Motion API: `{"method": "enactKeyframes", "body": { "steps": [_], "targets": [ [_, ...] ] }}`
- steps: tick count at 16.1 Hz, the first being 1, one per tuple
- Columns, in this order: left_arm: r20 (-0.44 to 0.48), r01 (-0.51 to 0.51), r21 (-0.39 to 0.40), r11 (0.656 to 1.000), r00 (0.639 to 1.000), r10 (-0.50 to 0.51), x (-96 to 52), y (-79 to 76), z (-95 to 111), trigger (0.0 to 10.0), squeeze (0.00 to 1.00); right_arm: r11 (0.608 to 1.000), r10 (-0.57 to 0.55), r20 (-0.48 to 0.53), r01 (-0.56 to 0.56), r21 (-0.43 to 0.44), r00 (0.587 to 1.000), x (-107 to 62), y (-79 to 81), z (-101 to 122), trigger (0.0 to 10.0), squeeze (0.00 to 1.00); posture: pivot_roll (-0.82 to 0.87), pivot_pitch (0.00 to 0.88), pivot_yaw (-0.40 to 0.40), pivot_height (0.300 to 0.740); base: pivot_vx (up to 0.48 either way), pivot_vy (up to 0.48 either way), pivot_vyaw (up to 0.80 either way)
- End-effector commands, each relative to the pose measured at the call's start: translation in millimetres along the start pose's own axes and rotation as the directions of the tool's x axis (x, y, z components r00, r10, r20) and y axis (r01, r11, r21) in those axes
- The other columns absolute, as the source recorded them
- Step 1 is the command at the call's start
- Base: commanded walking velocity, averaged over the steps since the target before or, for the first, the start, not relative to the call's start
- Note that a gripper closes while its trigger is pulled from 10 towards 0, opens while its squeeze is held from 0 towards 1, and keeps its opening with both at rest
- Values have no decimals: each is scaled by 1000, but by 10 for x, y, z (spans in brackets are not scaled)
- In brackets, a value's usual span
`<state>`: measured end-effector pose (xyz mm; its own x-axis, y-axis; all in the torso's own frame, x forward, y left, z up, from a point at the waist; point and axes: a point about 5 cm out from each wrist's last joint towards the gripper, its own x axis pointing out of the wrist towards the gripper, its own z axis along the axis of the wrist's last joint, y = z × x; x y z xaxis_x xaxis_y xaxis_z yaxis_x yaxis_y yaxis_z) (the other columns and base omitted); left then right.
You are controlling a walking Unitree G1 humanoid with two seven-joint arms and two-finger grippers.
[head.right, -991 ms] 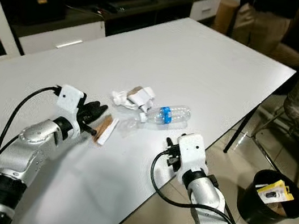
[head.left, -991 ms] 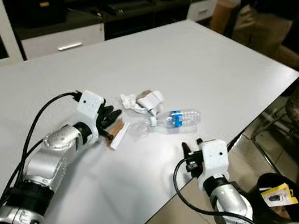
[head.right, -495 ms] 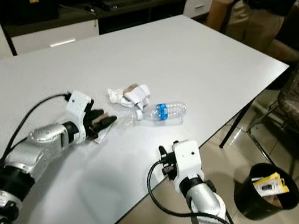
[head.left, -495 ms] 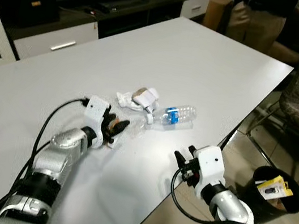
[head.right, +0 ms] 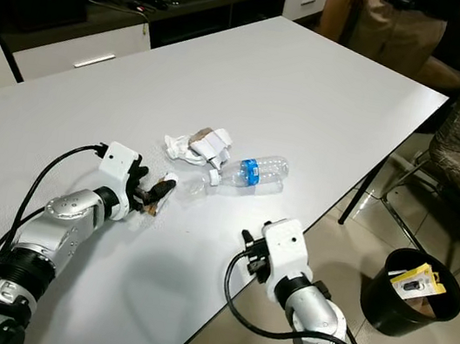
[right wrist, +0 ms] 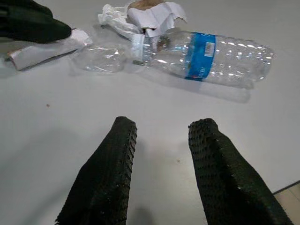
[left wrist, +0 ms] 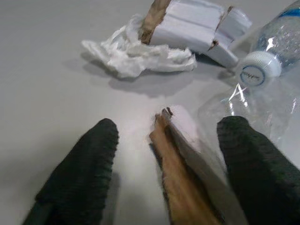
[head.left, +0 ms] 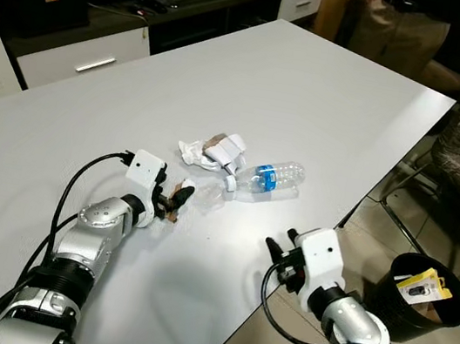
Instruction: Picking trash to rubbish bin
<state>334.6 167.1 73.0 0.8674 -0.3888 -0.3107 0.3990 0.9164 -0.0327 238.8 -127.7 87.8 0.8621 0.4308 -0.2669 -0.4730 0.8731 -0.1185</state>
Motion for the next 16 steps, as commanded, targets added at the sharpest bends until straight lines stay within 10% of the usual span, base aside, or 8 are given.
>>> {"method": "enactKeyframes", "body": {
  "steps": [1, 4, 9, 11, 16],
  "targets": [
    [-53, 8, -1, 1000, 999, -8, 0, -14, -105, 10000, 1000, 1000, 7, 5, -7, -1, 1000, -21, 5, 35, 10000, 0, -98, 0, 24, 740, 0, 0, 0],
    [-2, -19, -111, 994, 1000, 19, -26, 48, -60, 10000, 1000, 1000, 4, 6, -4, 3, 1000, 2, -15, 56, 10000, 0, -94, 0, 22, 740, 0, 0, 0],
    [19, -58, -51, 997, 998, 59, -108, 267, 131, 10000, 1000, 1000, 15, 19, -14, -17, 1000, 35, -62, 120, 10000, 0, -92, 0, 12, 740, 0, 0, 0],
    [76, 73, -175, 982, 995, -61, -93, 110, 290, 10000, 1000, 1000, 19, 12, -19, -25, 1000, 30, -75, 107, 10000, 0, -88, 0, 8, 740, 0, 0, 0],
    [0, 147, -100, 984, 989, -148, -78, -27, 149, 10000, 1000, 995, 97, -8, -97, -28, 995, 28, 8, 92, 10000, 0, -94, 0, 10, 740, 0, 0, 0]
  ]
}}
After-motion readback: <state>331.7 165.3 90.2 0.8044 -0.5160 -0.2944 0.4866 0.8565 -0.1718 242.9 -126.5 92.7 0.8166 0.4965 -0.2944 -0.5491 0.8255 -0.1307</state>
